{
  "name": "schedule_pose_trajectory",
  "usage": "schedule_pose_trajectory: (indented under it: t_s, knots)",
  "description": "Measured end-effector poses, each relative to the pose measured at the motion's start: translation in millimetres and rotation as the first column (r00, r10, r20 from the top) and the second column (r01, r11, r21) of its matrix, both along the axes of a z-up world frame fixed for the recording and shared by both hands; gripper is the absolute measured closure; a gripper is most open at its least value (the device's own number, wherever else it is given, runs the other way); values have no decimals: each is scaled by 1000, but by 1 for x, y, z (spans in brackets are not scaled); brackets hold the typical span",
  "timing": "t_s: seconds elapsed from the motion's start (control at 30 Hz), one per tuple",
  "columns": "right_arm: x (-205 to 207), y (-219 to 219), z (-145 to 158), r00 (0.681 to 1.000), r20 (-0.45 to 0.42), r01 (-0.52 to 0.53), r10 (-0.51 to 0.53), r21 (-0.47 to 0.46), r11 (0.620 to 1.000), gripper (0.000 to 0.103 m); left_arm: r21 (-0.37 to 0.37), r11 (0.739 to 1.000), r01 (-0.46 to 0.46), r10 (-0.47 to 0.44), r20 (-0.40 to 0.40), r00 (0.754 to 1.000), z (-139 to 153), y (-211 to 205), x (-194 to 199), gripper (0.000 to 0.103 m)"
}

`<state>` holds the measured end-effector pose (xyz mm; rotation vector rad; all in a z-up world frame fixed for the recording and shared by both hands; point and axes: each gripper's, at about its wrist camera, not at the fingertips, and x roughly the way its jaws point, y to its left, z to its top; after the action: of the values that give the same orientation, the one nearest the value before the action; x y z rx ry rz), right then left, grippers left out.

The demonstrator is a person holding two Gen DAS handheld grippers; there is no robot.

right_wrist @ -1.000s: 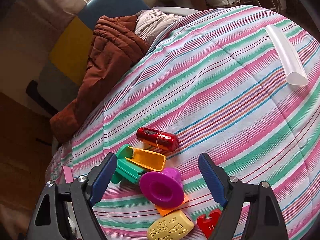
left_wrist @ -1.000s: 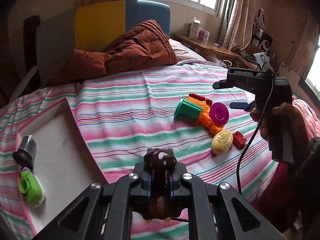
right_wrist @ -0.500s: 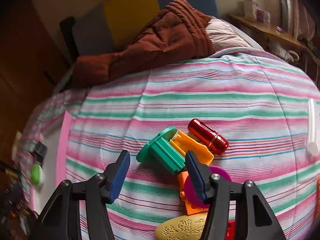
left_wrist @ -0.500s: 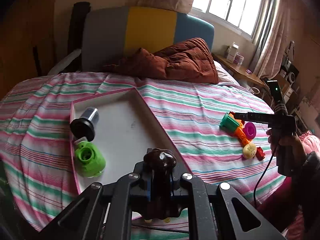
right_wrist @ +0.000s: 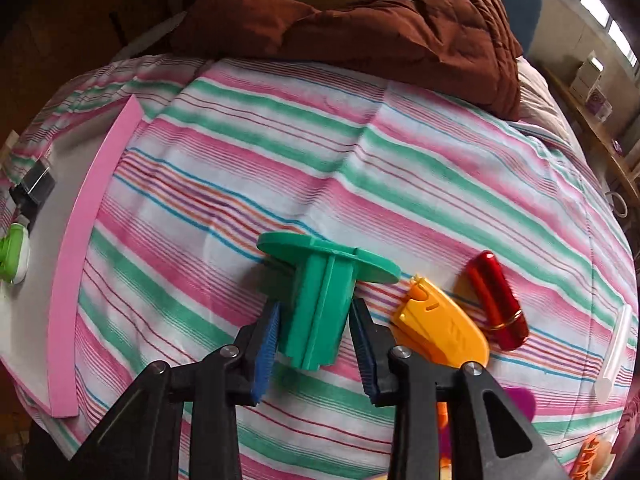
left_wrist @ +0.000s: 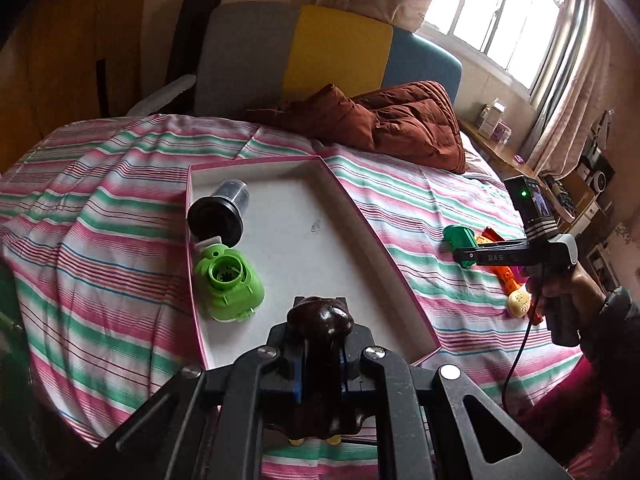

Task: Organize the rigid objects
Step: 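Carry the brown knob piece into the tray and release it with the left gripper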

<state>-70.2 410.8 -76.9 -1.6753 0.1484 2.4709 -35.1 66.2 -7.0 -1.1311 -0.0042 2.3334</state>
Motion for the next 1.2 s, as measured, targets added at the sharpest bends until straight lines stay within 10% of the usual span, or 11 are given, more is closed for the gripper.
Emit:
schedule_pose_trajectory:
  t_s: [0.33,0.5,0.63,1.0,1.1,1.2]
  knots:
    - [26,22,-10,976,-76,176,-202,-261,949,60,18,1000,11,-11,-1,1000,-2,-6,9,91]
    - [32,20,-10,958,-171,150,-231,-389,909,19,23,1000,-1,1,-6,1000,-3,-14,14,91]
    - [26,-9,-7,976,-171,95,-133,-215,972,19,25,999,-28,28,6,1000,-5,-27,14,91]
    - [-3,15,1,963,-103,221,-248,-223,949,32,21,996,-90,89,48,995,-16,-48,11,91]
    - [-7,9,0,967,-83,232,-242,-107,967,73,17,997,-80,79,39,996,-15,-45,12,91]
    - [-1,-7,1,987,-71,141,-145,-59,988,73,19,997,-71,70,39,997,-15,-42,11,91]
